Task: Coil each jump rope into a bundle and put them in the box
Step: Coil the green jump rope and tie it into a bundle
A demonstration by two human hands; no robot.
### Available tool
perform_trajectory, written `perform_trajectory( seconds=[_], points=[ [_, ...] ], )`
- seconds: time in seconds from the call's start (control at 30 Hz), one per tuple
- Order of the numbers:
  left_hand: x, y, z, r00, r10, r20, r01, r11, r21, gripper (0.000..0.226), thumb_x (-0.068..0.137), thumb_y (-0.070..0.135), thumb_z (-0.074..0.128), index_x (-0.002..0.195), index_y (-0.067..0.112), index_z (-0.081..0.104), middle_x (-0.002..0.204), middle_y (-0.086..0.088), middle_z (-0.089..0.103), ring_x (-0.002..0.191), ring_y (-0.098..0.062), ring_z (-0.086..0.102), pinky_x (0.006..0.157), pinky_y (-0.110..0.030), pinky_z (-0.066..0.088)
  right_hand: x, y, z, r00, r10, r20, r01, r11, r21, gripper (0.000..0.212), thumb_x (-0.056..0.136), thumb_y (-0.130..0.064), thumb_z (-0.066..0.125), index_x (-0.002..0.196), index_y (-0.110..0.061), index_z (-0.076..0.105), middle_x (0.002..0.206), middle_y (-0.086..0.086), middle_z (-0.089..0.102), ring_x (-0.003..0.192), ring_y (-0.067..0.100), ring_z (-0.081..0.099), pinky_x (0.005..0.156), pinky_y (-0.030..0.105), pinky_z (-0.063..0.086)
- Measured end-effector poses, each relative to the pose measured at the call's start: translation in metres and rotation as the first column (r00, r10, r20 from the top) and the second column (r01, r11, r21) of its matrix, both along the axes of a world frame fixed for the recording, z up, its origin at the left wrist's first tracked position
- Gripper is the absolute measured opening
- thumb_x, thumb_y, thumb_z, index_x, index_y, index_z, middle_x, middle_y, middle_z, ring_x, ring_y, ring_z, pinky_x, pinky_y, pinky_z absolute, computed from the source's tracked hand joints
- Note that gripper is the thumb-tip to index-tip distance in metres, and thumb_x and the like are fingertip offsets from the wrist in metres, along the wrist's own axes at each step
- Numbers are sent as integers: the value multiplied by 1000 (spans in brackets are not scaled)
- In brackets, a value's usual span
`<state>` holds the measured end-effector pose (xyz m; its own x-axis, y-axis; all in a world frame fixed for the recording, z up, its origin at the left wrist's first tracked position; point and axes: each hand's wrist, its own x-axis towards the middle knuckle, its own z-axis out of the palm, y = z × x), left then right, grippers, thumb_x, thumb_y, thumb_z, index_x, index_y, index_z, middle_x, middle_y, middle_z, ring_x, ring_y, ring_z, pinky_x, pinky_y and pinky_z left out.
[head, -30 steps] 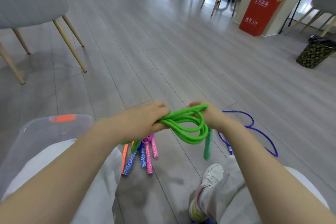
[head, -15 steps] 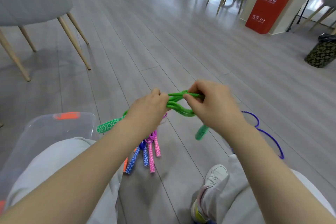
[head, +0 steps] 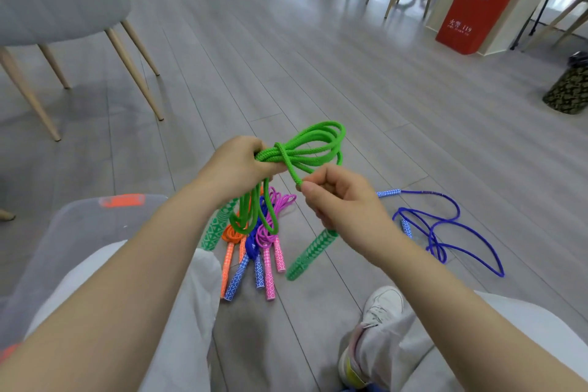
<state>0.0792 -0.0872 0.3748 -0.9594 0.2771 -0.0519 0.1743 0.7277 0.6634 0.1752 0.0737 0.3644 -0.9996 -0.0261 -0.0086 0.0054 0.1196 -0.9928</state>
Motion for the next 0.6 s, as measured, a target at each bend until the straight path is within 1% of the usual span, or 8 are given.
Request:
perform_trajectory(
  seconds=[0.07, 0.17, 0.27, 0.37, 0.4, 0.47, 0.53, 0.6],
  points=[
    [1, -4, 4, 999, -20, 45, 14, 990, 138, 18, 82, 30, 72, 82, 12, 69, 68, 1, 71, 62, -12, 63, 59, -26, 48, 2, 9, 1, 990, 124, 72, -114, 984, -135, 15, 96, -6, 55, 82, -11, 57, 59, 1, 52, 48, 11, 43, 45, 22, 34],
    [11, -3, 8, 985, -143, 93, 116, 962, 247, 10, 82, 20, 73, 86, 11, 70, 68, 0, 70, 59, -6, 61, 58, -21, 49, 2, 18, -10, 929, 332, 161, -309, 939, -153, 12, 95, -18, 58, 93, -7, 61, 64, 6, 54, 55, 17, 47, 53, 26, 43],
    [19, -6, 14, 947, -297, 124, 244, 914, 325, 8, 81, 11, 74, 82, 18, 69, 74, -5, 69, 68, -9, 61, 66, -28, 49, 3, 21, -19, 885, 414, 214, -406, 910, -84, 29, 95, -34, 55, 91, -7, 66, 65, 6, 55, 61, 19, 50, 61, 24, 43],
    [28, -9, 16, 859, -486, 162, 405, 838, 366, 14, 73, 11, 74, 86, 13, 70, 83, -16, 69, 74, -16, 61, 68, -33, 51, 2, 30, -9, 858, 445, 254, -490, 859, 147, 25, 94, -25, 54, 82, -6, 65, 59, 0, 61, 60, 12, 57, 68, 28, 53],
    [31, -8, 15, 822, -541, 180, 466, 820, 333, 15, 70, 11, 71, 85, 15, 70, 83, -14, 69, 73, -17, 61, 67, -33, 51, -1, 34, -8, 857, 412, 310, -494, 829, 263, 20, 95, -16, 53, 90, 0, 65, 51, -3, 59, 53, 3, 57, 66, 24, 54],
    [36, -4, 11, 754, -616, 231, 589, 788, 178, 20, 66, 14, 66, 84, 23, 70, 83, -9, 69, 75, -22, 64, 70, -34, 52, -8, 39, -11, 847, 357, 393, -486, 820, 302, 10, 94, -2, 56, 94, -2, 66, 43, -9, 54, 46, -1, 52, 57, 15, 47],
    [39, 1, 4, 707, -654, 271, 686, 726, -37, 20, 67, 21, 69, 87, 25, 69, 85, -4, 68, 79, -19, 63, 71, -34, 52, -14, 37, -15, 869, 317, 379, -446, 834, 325, 14, 89, -9, 66, 76, -13, 65, 50, -12, 53, 49, 2, 47, 54, 18, 42],
    [39, 6, -4, 703, -651, 286, 710, 665, -232, 20, 73, 22, 72, 92, 27, 68, 90, 1, 67, 81, -16, 61, 72, -33, 51, -19, 34, -20, 895, 255, 366, -407, 803, 435, 17, 83, -20, 74, 70, -19, 64, 54, -9, 50, 48, 3, 44, 49, 16, 38]
  ],
)
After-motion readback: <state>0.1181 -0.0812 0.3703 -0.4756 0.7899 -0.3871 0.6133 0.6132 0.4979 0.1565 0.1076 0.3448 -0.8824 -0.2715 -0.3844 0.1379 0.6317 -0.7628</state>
